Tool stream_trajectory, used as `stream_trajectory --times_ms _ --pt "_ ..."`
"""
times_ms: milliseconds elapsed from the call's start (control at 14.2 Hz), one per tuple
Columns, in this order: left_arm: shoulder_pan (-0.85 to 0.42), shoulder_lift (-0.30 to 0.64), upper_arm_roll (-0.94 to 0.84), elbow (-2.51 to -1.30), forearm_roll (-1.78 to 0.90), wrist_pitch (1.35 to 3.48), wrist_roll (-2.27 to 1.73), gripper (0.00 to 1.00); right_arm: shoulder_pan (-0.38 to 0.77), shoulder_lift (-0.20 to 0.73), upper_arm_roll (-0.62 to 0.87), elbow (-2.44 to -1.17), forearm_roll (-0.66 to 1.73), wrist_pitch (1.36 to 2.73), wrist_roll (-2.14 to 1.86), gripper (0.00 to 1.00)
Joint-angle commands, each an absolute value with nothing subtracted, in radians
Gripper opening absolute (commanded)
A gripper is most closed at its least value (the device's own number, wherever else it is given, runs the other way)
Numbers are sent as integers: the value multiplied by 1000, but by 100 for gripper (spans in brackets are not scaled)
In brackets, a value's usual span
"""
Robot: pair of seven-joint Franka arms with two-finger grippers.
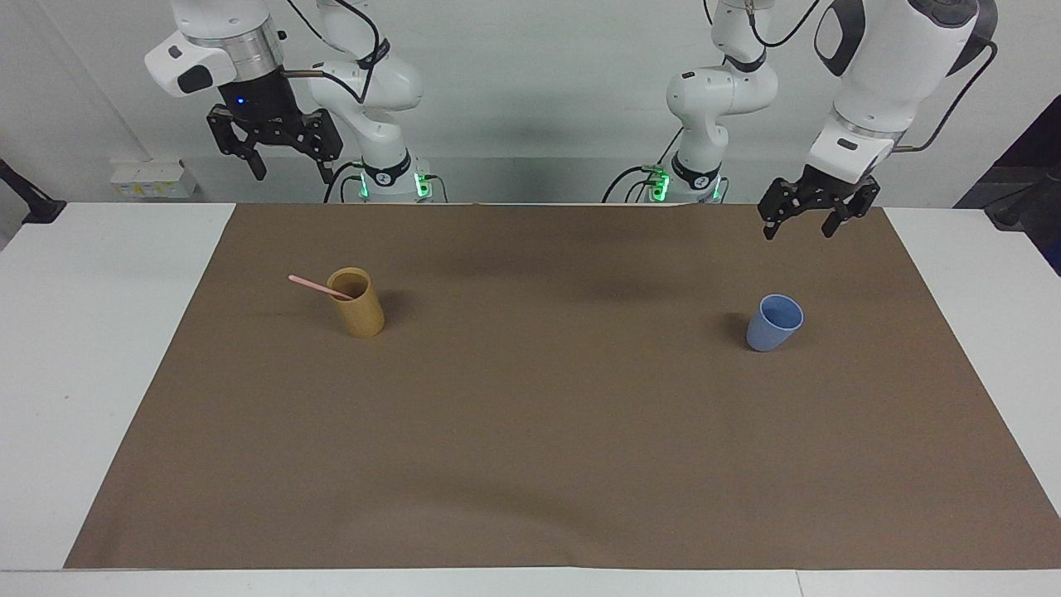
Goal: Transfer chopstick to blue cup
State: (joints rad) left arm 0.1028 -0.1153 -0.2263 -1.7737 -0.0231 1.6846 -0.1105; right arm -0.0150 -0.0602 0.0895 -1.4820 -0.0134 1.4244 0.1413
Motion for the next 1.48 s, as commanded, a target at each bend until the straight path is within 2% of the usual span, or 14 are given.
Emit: stream_trajectory --times_ms 0,1199,1410 --pt "106 -115 -213 -1755 -15 1619 -112 100 -23 -57 92 -1470 5 1419 115 100" --pt "112 -115 -206 -1753 -14 1620 -115 100 -32 -57 83 -1470 6 1413 120 100" --pt "39 -100 -109 -1743 -14 1612 -115 100 -32 -57 83 -1470 6 1413 120 100"
